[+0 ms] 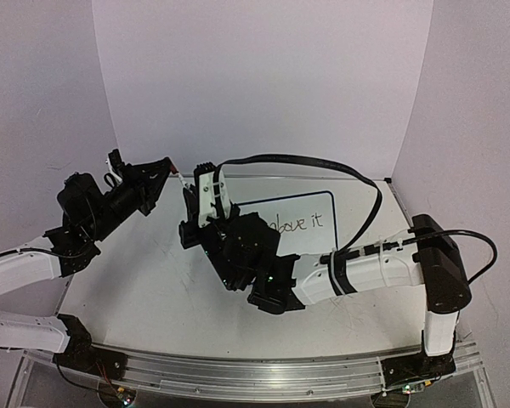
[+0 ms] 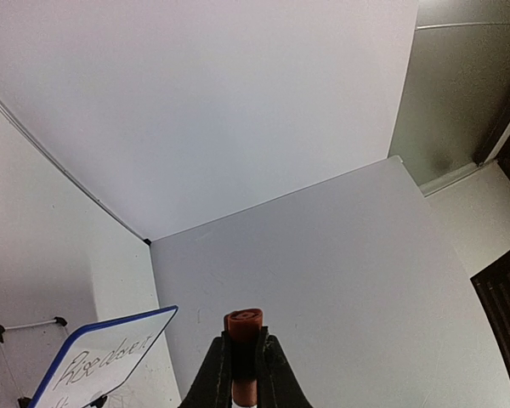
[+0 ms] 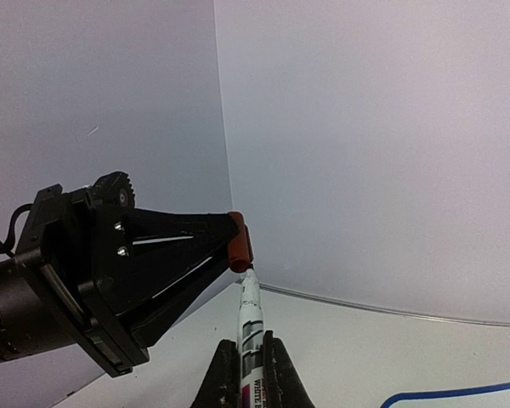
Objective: Write a sentence on the whiteboard
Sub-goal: Insert the whiteboard marker without the cap into the pen cap.
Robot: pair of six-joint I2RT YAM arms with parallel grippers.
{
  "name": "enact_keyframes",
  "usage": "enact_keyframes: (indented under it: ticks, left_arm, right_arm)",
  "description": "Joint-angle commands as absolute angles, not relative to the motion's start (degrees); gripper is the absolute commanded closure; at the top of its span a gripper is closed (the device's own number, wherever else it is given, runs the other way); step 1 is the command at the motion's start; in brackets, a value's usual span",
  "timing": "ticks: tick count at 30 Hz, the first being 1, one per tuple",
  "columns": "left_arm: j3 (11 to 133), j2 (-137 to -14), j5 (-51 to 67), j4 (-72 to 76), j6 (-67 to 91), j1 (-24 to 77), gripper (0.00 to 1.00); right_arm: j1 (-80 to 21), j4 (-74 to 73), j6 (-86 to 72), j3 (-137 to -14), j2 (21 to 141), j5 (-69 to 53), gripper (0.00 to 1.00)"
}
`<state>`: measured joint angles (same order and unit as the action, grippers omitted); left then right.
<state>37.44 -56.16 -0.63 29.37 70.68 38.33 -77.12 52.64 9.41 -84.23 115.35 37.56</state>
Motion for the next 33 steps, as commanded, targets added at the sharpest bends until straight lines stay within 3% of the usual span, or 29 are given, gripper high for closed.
enact_keyframes:
  ticks: [1, 33]
  left_arm:
    - [41.53, -55.92, -0.85, 29.71, 69.32, 38.50, 1.00]
    - [40.07, -56.88, 2.44, 29.76, 72.56, 38.57, 1.00]
  right_arm:
    - [-77.07, 54.41, 8.86, -84.60, 112.57, 36.38, 1.00]
    - [-77.02, 55.53, 10.26, -86.33, 113.96, 37.32, 1.00]
